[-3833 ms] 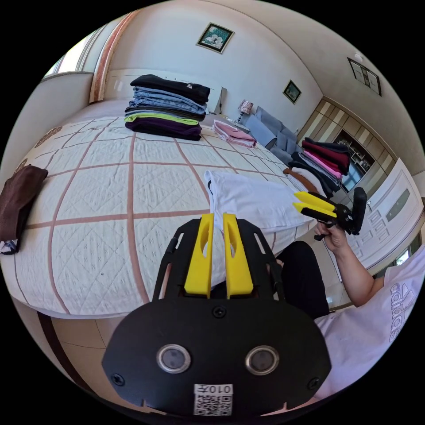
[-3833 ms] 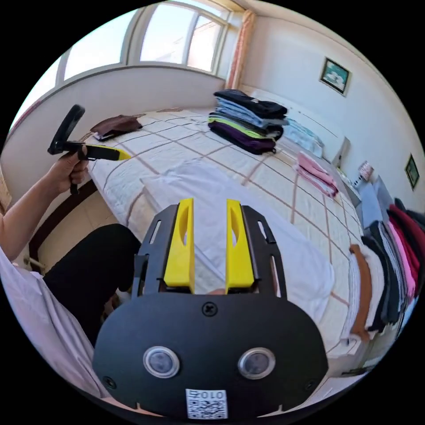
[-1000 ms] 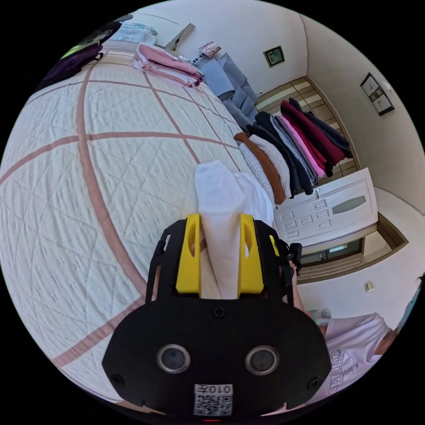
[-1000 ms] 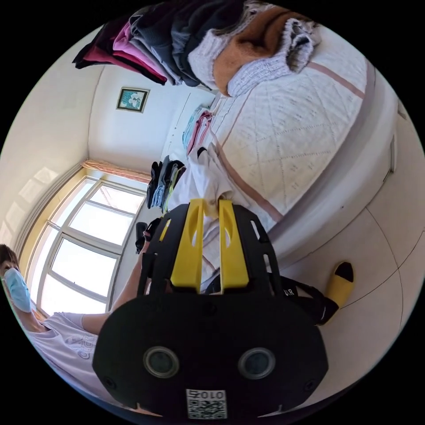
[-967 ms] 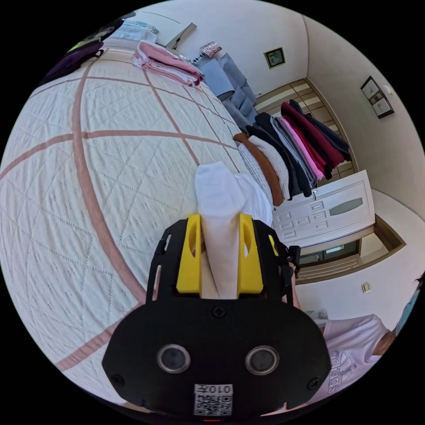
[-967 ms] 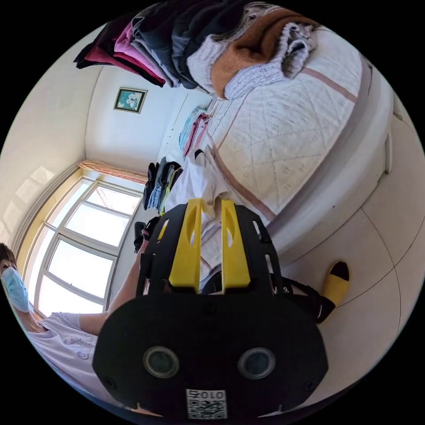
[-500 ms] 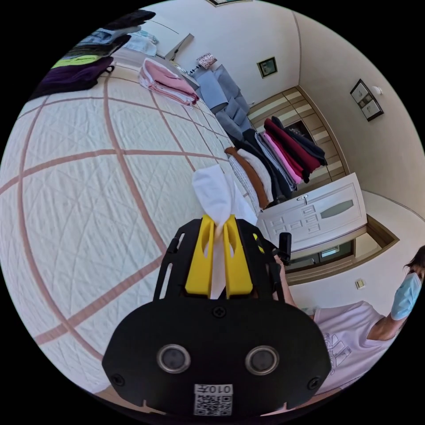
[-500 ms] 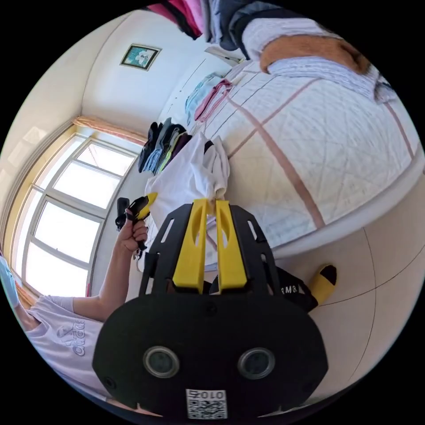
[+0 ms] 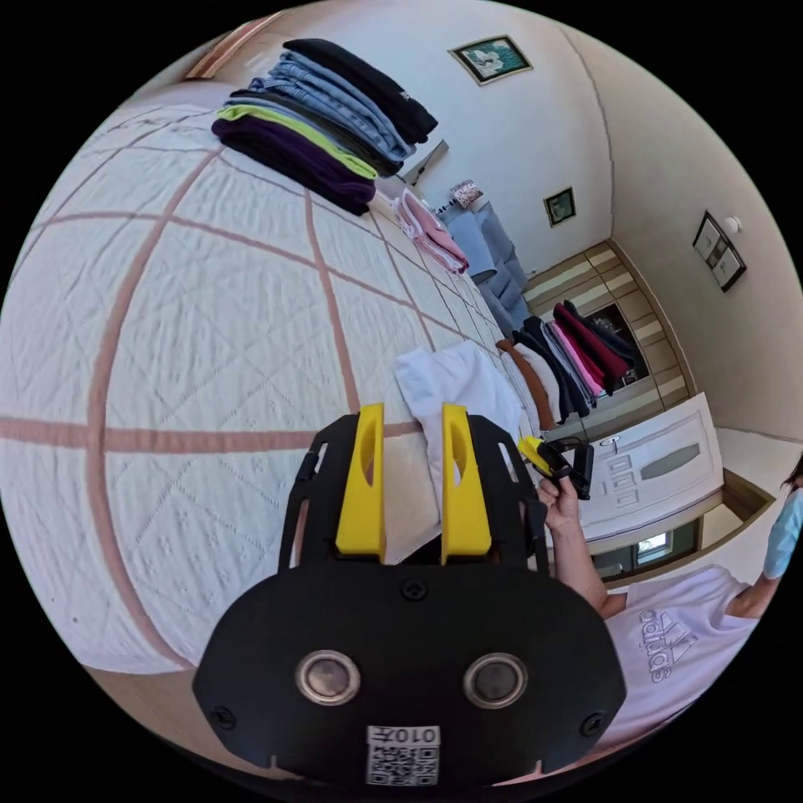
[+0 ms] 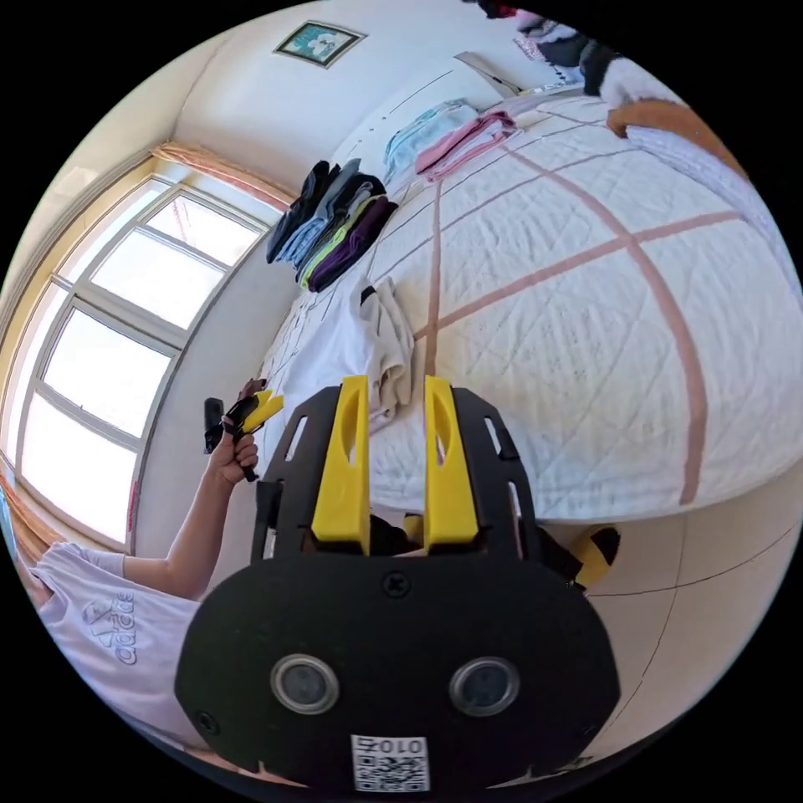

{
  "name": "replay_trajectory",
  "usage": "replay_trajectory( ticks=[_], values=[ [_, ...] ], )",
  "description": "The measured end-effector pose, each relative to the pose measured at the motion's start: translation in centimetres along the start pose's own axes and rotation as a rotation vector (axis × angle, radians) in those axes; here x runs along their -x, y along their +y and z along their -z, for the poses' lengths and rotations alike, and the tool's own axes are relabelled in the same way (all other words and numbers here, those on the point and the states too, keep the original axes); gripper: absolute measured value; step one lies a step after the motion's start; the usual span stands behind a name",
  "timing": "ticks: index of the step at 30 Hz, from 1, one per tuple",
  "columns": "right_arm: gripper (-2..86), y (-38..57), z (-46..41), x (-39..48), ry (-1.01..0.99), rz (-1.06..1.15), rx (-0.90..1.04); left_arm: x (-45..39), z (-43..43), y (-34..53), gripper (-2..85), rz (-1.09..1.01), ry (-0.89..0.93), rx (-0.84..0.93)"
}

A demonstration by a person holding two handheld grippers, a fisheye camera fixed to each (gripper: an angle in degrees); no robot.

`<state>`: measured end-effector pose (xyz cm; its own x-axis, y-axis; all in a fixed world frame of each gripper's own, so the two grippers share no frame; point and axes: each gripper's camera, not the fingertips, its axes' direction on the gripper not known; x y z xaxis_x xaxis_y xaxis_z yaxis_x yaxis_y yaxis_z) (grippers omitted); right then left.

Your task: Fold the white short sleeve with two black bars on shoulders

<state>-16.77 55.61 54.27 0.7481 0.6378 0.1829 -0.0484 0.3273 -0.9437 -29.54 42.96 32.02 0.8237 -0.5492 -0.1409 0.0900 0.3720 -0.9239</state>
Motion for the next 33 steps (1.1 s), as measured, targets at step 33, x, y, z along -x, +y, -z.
replay_trajectory(
  ticks=[33],
  values=[
    [7.3,-11.0,-5.7,11.0,0.134,0.369,0.097,-11.3,-4.2,2.7,5.9,-0.273,-0.183,0.025]
  ],
)
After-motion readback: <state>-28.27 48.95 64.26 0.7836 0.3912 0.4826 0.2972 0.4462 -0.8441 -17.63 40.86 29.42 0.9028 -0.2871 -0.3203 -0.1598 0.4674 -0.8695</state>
